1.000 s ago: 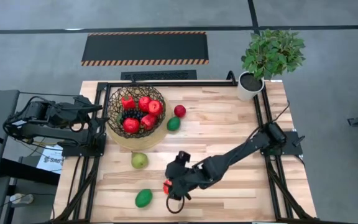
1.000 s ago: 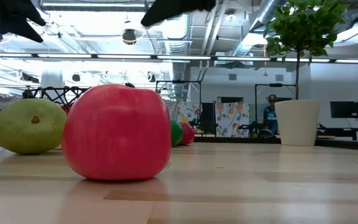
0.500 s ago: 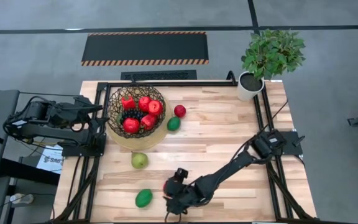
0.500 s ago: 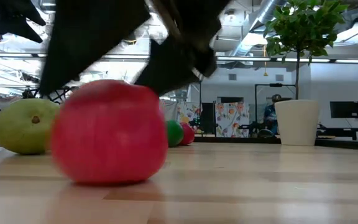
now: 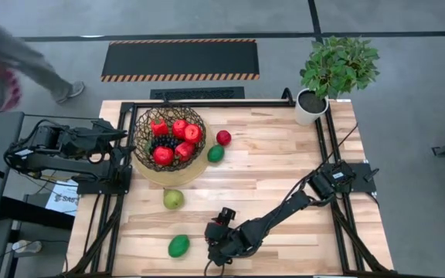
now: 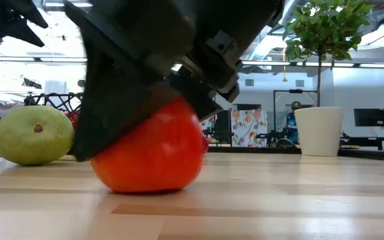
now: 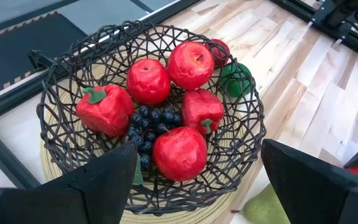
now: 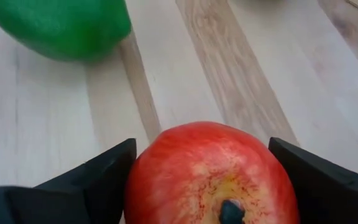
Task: Build produce basket
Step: Put the red apple into the black wire basket
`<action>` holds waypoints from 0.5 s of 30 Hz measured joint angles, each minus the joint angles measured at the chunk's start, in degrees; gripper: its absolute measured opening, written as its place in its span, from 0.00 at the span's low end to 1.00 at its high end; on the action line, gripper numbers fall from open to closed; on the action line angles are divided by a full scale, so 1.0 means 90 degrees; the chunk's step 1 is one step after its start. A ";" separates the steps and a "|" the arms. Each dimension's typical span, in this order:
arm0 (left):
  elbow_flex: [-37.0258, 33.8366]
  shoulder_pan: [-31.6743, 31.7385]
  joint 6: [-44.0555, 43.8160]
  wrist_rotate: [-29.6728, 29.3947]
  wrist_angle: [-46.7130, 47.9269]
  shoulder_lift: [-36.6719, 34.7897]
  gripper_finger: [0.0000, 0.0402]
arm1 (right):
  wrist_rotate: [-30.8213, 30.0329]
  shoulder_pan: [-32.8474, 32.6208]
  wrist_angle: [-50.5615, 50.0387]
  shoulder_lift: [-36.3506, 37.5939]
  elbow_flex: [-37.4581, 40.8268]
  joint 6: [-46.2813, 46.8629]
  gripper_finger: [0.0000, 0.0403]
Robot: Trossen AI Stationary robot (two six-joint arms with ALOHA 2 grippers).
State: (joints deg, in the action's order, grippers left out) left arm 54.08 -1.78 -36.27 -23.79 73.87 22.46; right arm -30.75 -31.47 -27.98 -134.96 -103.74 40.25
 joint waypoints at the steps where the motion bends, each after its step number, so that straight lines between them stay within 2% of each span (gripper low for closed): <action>1: 0.0000 -0.0002 0.0000 0.0000 0.0000 0.0000 0.82 | 0.0007 0.0006 -0.0098 0.0017 0.0000 0.0000 0.87; 5: 0.0000 0.0000 0.0001 0.0004 0.0004 0.0000 0.82 | 0.0106 0.0072 -0.0582 0.0223 0.0015 -0.0236 0.82; 10: 0.0000 0.0000 0.0020 0.0019 0.0005 -0.0002 0.82 | 0.0019 0.0419 -0.0890 0.0893 0.0018 -0.1059 0.84; 15: 0.0000 0.0000 0.0050 -0.0009 0.0005 0.0000 0.82 | -0.0179 0.1157 -0.0321 0.1524 0.0012 -0.2283 0.85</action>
State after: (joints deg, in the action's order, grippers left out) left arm 54.08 -1.78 -35.82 -23.87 73.91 22.46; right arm -32.36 -21.06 -30.86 -121.24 -103.63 19.70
